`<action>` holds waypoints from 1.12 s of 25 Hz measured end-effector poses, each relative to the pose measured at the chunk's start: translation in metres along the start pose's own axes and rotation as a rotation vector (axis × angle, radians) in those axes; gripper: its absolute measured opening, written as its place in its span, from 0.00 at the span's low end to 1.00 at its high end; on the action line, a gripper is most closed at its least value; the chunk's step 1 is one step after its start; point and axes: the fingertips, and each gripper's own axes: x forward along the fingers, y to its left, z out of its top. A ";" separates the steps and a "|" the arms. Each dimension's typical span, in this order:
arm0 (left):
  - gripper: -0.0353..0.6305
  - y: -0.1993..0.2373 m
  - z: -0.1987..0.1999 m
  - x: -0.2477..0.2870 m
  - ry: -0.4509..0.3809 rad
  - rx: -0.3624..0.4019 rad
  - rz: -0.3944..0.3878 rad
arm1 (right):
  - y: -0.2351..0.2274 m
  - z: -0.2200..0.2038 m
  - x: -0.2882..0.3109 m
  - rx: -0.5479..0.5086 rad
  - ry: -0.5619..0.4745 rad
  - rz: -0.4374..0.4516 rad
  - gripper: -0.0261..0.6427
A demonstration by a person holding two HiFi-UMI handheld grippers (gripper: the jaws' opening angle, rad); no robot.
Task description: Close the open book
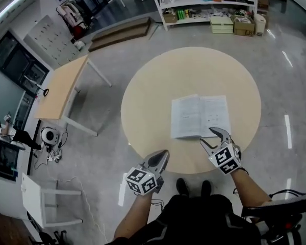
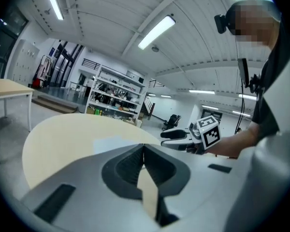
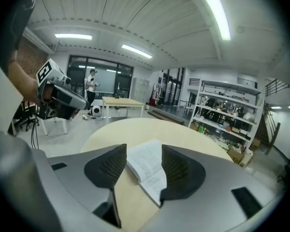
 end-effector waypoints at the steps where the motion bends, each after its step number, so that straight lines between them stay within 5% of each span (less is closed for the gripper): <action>1: 0.05 0.009 -0.009 0.006 0.021 -0.008 -0.007 | 0.003 -0.007 0.013 -0.025 0.026 0.005 0.35; 8: 0.05 0.048 -0.067 0.036 0.158 -0.094 -0.034 | 0.038 -0.057 0.082 -0.223 0.207 0.083 0.36; 13: 0.05 0.061 -0.101 0.058 0.245 -0.108 -0.067 | 0.040 -0.092 0.122 -0.373 0.308 0.052 0.37; 28: 0.05 0.075 -0.131 0.087 0.278 -0.166 -0.081 | 0.032 -0.120 0.153 -0.661 0.348 -0.066 0.37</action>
